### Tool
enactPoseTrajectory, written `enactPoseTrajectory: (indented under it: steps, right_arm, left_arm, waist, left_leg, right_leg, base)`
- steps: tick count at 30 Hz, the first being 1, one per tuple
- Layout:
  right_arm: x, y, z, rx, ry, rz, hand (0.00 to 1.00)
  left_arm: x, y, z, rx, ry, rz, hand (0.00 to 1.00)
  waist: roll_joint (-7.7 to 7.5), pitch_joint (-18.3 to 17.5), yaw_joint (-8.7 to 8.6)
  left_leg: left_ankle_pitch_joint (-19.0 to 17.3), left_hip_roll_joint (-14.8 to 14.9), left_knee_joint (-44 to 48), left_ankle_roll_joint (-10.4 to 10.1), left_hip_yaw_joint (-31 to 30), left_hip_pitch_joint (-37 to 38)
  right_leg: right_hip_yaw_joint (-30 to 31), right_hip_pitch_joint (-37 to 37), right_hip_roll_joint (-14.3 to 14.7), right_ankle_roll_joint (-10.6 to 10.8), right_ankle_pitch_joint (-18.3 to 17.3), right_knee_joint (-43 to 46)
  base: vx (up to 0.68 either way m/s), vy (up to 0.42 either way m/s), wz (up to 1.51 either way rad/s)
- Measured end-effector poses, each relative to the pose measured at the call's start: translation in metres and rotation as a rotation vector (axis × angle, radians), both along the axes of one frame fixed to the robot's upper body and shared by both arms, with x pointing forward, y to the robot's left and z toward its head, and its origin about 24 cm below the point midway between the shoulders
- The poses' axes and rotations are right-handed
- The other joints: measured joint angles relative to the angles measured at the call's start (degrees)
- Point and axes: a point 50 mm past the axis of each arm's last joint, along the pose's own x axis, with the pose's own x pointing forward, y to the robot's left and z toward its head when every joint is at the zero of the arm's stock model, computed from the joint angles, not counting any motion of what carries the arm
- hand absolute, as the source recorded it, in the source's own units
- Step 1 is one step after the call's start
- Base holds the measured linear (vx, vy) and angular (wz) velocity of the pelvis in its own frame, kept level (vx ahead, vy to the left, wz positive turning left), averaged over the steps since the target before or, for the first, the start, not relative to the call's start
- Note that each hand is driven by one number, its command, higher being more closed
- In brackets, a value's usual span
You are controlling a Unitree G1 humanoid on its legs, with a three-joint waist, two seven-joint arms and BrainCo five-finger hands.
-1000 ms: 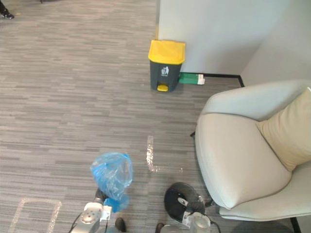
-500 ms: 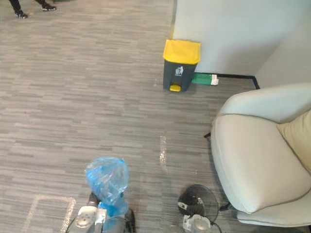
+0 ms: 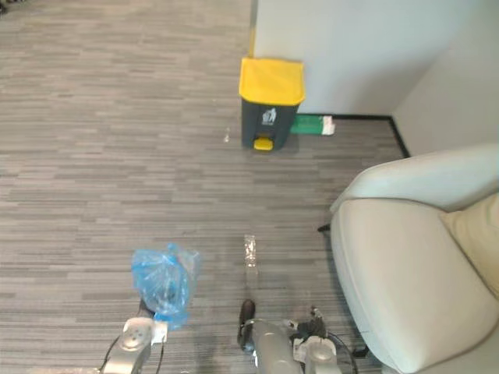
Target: Gather rubbish on tea table into small bin, then transfer packed bag to large trash can.
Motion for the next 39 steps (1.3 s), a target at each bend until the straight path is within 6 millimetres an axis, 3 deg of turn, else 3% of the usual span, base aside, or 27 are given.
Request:
enactPoseTrajectory:
  steps: [1,2,4,5,7,9,11,12,13,15,17,18,19,20,21,24,25,27,28,29,31,33,34,35,36,38,39]
  right_arm:
    - [0.001,0.004,0.002,0.004,-0.02,0.007,0.0]
    - [0.006,0.004,0.006,0.003,-0.052,0.005,0.0]
    - [0.01,0.006,0.009,0.006,-0.072,0.007,0.0]
    - [0.014,0.007,0.009,0.009,-0.076,0.007,0.0]
    - [0.018,0.009,0.008,0.016,-0.069,0.004,0.0]
    - [0.017,0.009,0.006,0.02,-0.05,-0.002,0.0]
    - [0.008,0.002,0.002,0.0,-0.014,-0.007,0.0]
    - [0.002,0.004,-0.002,0.002,0.011,-0.009,0.0]
    - [0.0,0.007,-0.003,0.01,0.018,-0.009,0.0]
    - [-0.006,0.008,-0.005,0.011,0.031,-0.011,0.0]
    - [-0.006,0.012,-0.005,0.006,0.036,0.011,0.0]
    - [-0.006,0.012,-0.006,0.006,0.037,0.017,0.0]
    - [-0.006,0.013,-0.005,0.005,0.037,0.027,0.0]
    - [-0.003,0.014,-0.004,-0.001,0.028,0.044,0.0]
    - [-0.001,0.014,-0.004,-0.002,0.023,0.048,0.0]
    - [0.012,0.015,0.001,-0.005,-0.008,0.059,0.0]
    - [0.013,0.015,0.001,-0.005,-0.011,0.059,0.0]
    - [0.01,0.015,0.0,-0.005,-0.001,0.057,0.0]
    - [0.004,0.014,-0.002,-0.004,0.013,0.054,0.0]
    - [0.009,0.006,0.001,-0.027,-0.002,0.056,0.0]
    - [0.012,-0.001,0.003,-0.041,-0.012,0.054,0.0]
    - [0.008,-0.001,0.002,-0.029,-0.004,0.027,0.0]
    - [0.005,-0.001,0.001,-0.027,0.002,0.028,0.0]
    - [0.002,0.0,0.002,-0.023,-0.006,0.027,0.0]
    - [0.002,0.002,0.003,-0.018,-0.02,0.023,0.0]
    - [0.003,-0.001,0.005,-0.021,-0.033,0.003,0.0]
    - [0.005,-0.001,0.006,-0.019,-0.039,0.004,0.0]
  left_arm:
    - [-0.003,-0.004,0.0,-0.02,0.0,-0.003,1.0]
    - [-0.003,-0.009,0.002,-0.042,-0.016,0.001,1.0]
    - [-0.008,-0.013,0.0,-0.053,-0.006,-0.008,1.0]
    - [-0.009,-0.013,0.0,-0.06,-0.001,-0.009,1.0]
    - [-0.012,-0.011,-0.003,-0.06,0.01,0.004,1.0]
    - [-0.013,-0.011,-0.004,-0.062,0.018,0.006,1.0]
    - [-0.015,-0.014,-0.006,-0.071,0.027,0.01,1.0]
    - [-0.017,-0.013,-0.008,-0.067,0.041,0.01,1.0]
    - [-0.018,-0.01,-0.01,-0.058,0.05,0.007,1.0]
    - [-0.012,-0.01,-0.007,-0.046,0.038,-0.011,1.0]
    - [-0.017,-0.007,-0.009,-0.034,0.053,-0.018,1.0]
    - [-0.02,-0.005,-0.011,-0.027,0.064,-0.018,1.0]
    - [-0.023,-0.002,-0.012,-0.012,0.073,-0.017,1.0]
    - [-0.022,0.002,-0.011,0.008,0.066,-0.01,1.0]
    - [-0.02,0.003,-0.01,0.012,0.061,-0.012,1.0]
    - [-0.009,0.007,-0.005,0.011,0.036,0.001,1.0]
    - [-0.008,0.008,-0.005,0.009,0.032,0.008,1.0]
    - [-0.008,0.011,-0.004,0.017,0.03,0.009,1.0]
    - [-0.01,0.015,-0.005,0.028,0.036,0.009,1.0]
    - [-0.012,0.011,-0.009,0.013,0.057,0.018,1.0]
    - [-0.011,0.005,-0.01,0.0,0.056,0.0,1.0]
    - [-0.007,-0.001,-0.008,-0.016,0.045,-0.002,1.0]
    - [-0.008,-0.004,-0.009,-0.027,0.047,-0.002,1.0]
    - [-0.011,-0.009,-0.009,-0.05,0.049,-0.004,1.0]
    - [-0.012,-0.013,-0.009,-0.063,0.046,-0.006,1.0]
    - [-0.013,-0.019,-0.01,-0.08,0.051,-0.024,1.0]
    - [-0.012,-0.02,-0.009,-0.082,0.047,-0.034,1.0]
  waist:
    - [-0.15,0.3,0.66]
    - [-0.85,0.5,1.37]
    - [-1.71,0.2,2.54]
    - [-1.89,0.2,4.06]
    - [-2.34,0.7,4.48]
    - [-3.08,1.2,4.51]
    - [-1.9,0.7,4.81]
    - [-2.59,0.2,5.62]
    - [-3.82,-0.3,5.48]
    - [-4.51,-0.3,5.23]
    - [-4.32,0.1,5.17]
    - [-4.09,0.3,4.96]
    - [-3.46,0.6,4.15]
    - [-2.89,0.8,3.26]
    - [-2.88,0.8,3.18]
    - [-2.65,2.4,2.62]
    - [-2.68,2.7,2.55]
    - [-3.71,2.4,2.44]
    - [-5.6,2.1,2.22]
    - [-3.43,2.0,1.99]
    - [-1.92,1.3,1.42]
    - [-0.74,1.8,1.21]
    - [-0.54,2.0,1.31]
    - [-0.72,2.1,2.06]
    - [-0.82,2.0,2.77]
    - [-1.77,1.4,3.48]
    - [-1.83,1.4,3.72]
  left_leg:
    - [-0.3,2.8,12.5,0.7,0.7,-3.9]
    - [-3.1,5.3,22.3,2.8,3.5,-9.3]
    - [-4.6,6.2,23.2,5.1,6.1,-15.0]
    - [-5.1,5.8,17.5,5.5,6.1,-18.9]
    - [-4.6,3.8,6.8,5.2,4.2,-22.2]
    - [0.3,-0.1,-8.5,3.9,-0.2,-23.1]
    - [8.9,-1.0,-18.2,2.2,-4.1,-22.9]
    - [13.2,-2.3,-16.4,4.0,-4.2,-22.6]
    - [11.5,-3.5,-15.7,4.7,-3.5,-22.9]
    - [8.0,-5.4,-14.6,6.3,-1.9,-21.7]
    - [5.4,-6.3,-15.8,7.6,0.1,-15.4]
    - [4.4,-6.6,-16.5,7.7,0.6,-12.5]
    - [3.7,-6.6,-18.1,8.1,1.2,-8.3]
    - [3.5,-6.8,-21.3,8.2,1.5,-3.9]
    - [3.5,-6.8,-22.3,8.2,1.6,-2.9]
    - [3.5,-4.9,-23.6,8.2,1.5,0.7]
    - [3.4,-4.2,-23.9,8.0,1.4,1.9]
    - [1.7,-4.4,-24.0,5.8,0.9,4.4]
    - [-0.3,-5.8,-24.0,4.6,-0.6,6.2]
    - [-2.2,-4.0,-23.8,3.7,-2.2,7.0]
    - [-2.5,-2.3,-18.8,3.2,-4.4,4.9]
    - [-1.7,1.1,-3.8,1.9,-4.7,-0.6]
    - [0.0,3.5,4.9,0.1,-4.6,-3.6]
    - [-1.6,6.2,14.4,0.3,-3.3,-6.7]
    - [-2.6,7.1,16.9,0.9,-2.4,-8.5]
    - [-4.1,7.0,14.2,2.0,0.0,-12.0]
    - [-4.6,6.1,7.9,3.1,0.2,-14.9]
  right_leg:
    - [0.8,4.6,0.6,-0.1,-0.6,-2.5]
    - [2.1,8.6,0.8,-0.1,-1.7,-4.6]
    - [4.2,11.2,0.6,0.3,-2.2,-7.3]
    - [6.7,12.8,0.3,0.7,-2.4,-8.5]
    - [8.7,14.6,-1.0,2.3,-3.3,-9.1]
    - [10.4,17.1,-3.4,4.7,-4.8,-10.1]
    - [12.1,19.4,-3.8,7.8,-6.5,-11.4]
    - [13.4,20.8,-5.3,9.4,-7.5,-11.8]
    - [13.4,20.7,-6.7,9.7,-7.6,-11.1]
    - [13.5,17.0,-9.6,10.2,-7.7,-1.2]
    - [15.1,10.5,-12.2,14.0,-4.8,18.5]
    - [15.3,7.8,-12.7,14.1,-4.8,26.8]
    - [13.9,4.5,-13.1,12.8,-5.6,35.3]
    - [10.2,-0.1,-13.5,11.0,-7.0,38.6]
    - [9.0,-1.5,-13.5,10.5,-7.4,38.3]
    - [2.0,-6.3,-11.0,8.7,-8.4,23.9]
    - [0.3,-7.0,-9.6,8.5,-6.1,14.7]
    - [0.3,-5.9,-7.3,7.9,2.8,-2.1]
    - [2.5,-5.3,-7.5,6.4,10.6,-6.2]
    - [3.0,-5.9,-6.2,3.9,10.5,-2.3]
    - [1.5,-6.6,-5.7,3.5,5.5,0.2]
    - [0.0,-2.4,-3.9,2.6,3.6,-1.8]
    - [-0.4,1.0,-2.8,1.8,3.1,-3.6]
    - [-0.4,5.0,-1.6,1.0,1.7,-5.1]
    - [-0.3,6.9,-1.3,0.7,0.8,-5.7]
    - [0.5,9.1,-1.6,1.2,0.8,-7.2]
    - [1.2,10.7,-1.7,1.3,0.7,-8.9]
  base:
    - [0.44,-0.013,-0.19]
    - [0.42,-0.002,-0.3]
    - [0.37,0.017,-0.59]
    - [0.37,0.056,-0.82]
    - [0.4,0.136,-0.67]
    - [0.42,0.205,-0.42]
    - [0.51,0.35,-0.53]
    - [0.49,0.345,-0.47]
    - [0.51,0.284,-0.24]
    - [0.53,0.276,-0.11]
    - [0.45,0.24,-0.41]
    - [0.44,0.187,-0.33]
    - [0.61,0.198,-0.2]
    - [0.44,0.123,-0.09]
    - [0.51,0.057,-0.02]
    - [0.34,-0.028,0.07]
    - [0.41,-0.1,0.17]
    - [0.5,-0.16,0.31]
    - [0.48,-0.2,0.33]
    - [0.46,-0.2,0.32]
    - [0.43,-0.201,0.27]
    - [0.42,-0.23,0.34]
    - [0.47,-0.195,0.08]
    - [0.39,-0.119,-0.06]
    - [0.45,-0.117,-0.23]
    - [0.34,-0.046,-0.29]
    - [0.32,0.012,-0.27]
